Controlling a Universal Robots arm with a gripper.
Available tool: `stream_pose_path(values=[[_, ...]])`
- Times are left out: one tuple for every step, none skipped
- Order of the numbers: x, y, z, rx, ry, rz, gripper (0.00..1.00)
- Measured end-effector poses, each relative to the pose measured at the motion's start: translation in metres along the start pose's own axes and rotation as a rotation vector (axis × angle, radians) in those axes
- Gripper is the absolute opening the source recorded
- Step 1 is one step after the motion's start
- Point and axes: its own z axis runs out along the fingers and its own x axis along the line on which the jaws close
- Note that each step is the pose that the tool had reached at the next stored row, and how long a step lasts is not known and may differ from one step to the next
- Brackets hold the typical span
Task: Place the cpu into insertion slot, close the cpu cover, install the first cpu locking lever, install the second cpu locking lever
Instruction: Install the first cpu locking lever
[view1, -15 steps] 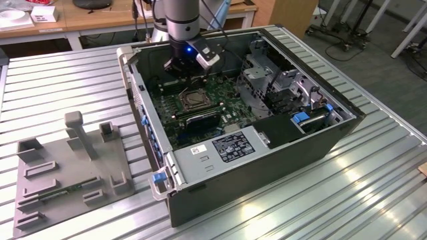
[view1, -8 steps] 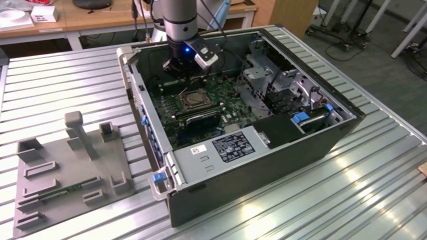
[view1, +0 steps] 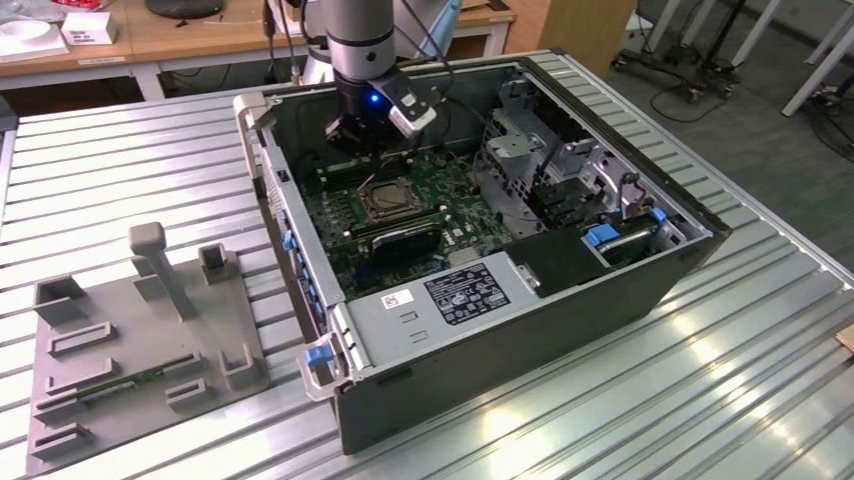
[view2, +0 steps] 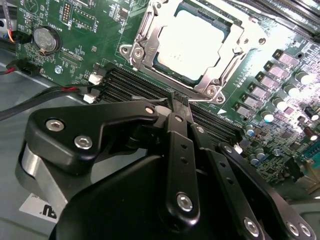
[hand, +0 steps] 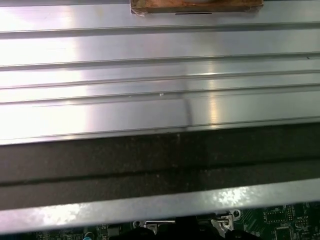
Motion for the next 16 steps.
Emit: stream_pose_path(values=[[-0.0002,0.0001,-0.0011,-0.0001,0.0,0.0,0.11],[-0.0003,0.0002,-0.0023,0.0,0.0,0.0,0.11],[-0.0005,0.0003,-0.0034,0.0,0.0,0.0,0.11],[-0.0006,0.0004,-0.0045,0.0,0.0,0.0,0.11],[-0.0007,0.0005,-0.0055,0.0,0.0,0.0,0.11],[-0.0008,0.0006,-0.006,0.0,0.0,0.0,0.11],[-0.0008,0.0006,-0.006,-0.0002,-0.0001,0.0,0.11],[-0.0008,0.0006,-0.006,-0.0002,-0.0001,0.0,0.11],[-0.0008,0.0006,-0.006,-0.0002,-0.0001,0.0,0.11],[-0.0008,0.0006,-0.0061,-0.0001,0.0,0.0,0.11],[-0.0008,0.0006,-0.0061,-0.0001,0.0008,0.0,0.11],[-0.0009,0.0006,-0.006,0.0006,0.0077,0.0,0.11],[-0.0009,0.0006,-0.0059,0.0023,0.0228,0.002,0.11],[-0.0009,0.0006,-0.0058,0.0035,0.0377,0.003,0.11],[-0.0008,0.0006,-0.0058,0.0041,0.0424,0.004,0.11],[-0.0008,0.0005,-0.0059,0.0042,0.0429,0.004,0.11]])
